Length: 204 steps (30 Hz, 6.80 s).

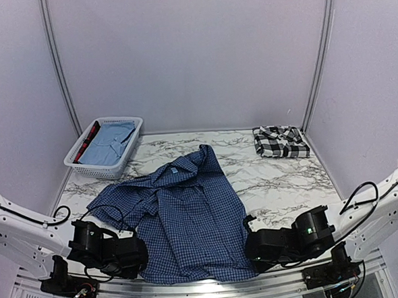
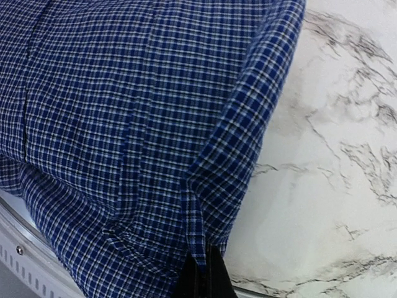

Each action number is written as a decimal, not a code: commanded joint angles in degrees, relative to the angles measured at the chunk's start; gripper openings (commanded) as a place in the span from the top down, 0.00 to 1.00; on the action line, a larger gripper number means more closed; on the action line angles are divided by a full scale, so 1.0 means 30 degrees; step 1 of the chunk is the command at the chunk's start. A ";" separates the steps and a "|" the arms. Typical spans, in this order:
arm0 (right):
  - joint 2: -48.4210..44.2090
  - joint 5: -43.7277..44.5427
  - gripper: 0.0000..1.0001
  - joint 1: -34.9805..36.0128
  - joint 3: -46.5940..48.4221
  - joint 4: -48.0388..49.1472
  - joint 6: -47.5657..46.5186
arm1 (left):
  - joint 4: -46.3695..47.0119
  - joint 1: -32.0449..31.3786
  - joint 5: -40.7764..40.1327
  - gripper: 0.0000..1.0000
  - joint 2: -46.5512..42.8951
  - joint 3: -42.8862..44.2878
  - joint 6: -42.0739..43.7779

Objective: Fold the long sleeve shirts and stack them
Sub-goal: Flatten out the crumpled shirt at the center of the board.

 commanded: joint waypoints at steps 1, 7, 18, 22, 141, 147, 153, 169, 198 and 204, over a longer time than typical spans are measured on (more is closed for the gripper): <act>-0.1825 0.2064 1.00 0.0095 -0.0769 -0.2357 0.3713 | -0.3239 0.0298 0.0837 1.00 -0.0887 -0.1173 -0.0936; -0.1947 0.1016 1.00 0.0725 -0.0867 -0.0607 0.2823 | -0.3318 0.0303 0.1219 1.00 -0.2170 -0.1290 -0.1756; -0.2334 0.3060 0.46 0.0862 0.2441 -0.3180 0.1169 | -0.4199 0.0561 -0.0084 0.66 -0.4765 0.1312 -0.0675; -0.2402 0.3532 0.39 -0.0430 0.3603 -0.3202 -0.0731 | -0.5081 0.1193 -0.1635 0.58 -0.4333 0.3691 0.0256; 0.6000 -0.5078 0.53 -1.4326 0.5258 1.0103 -1.2841 | 1.1552 1.8580 -0.1563 0.31 -0.0645 -0.1011 0.6661; 0.6163 -0.5087 0.53 -1.4316 0.5593 0.9903 -1.2956 | 1.3643 1.9159 -0.0920 0.42 0.1439 -0.1174 0.6823; 0.6033 -0.5037 0.53 -1.4306 0.5743 0.9708 -1.2913 | 1.4768 1.9124 -0.0062 0.78 0.1434 -0.0841 0.7539; 0.4935 -0.3387 0.53 -1.4348 0.6590 0.8905 -1.2940 | 1.3681 1.3102 0.2226 1.00 0.1286 0.7190 1.2814; 1.0684 -0.3131 0.09 -1.3218 1.0634 0.8825 -1.3464 | 0.8633 1.3759 -0.1497 0.51 0.4154 0.7605 0.9820; 1.1525 -0.3666 0.18 -1.4229 0.9991 0.9784 -1.2767 | 0.8459 1.6032 -0.0993 0.47 0.1639 0.3006 0.9405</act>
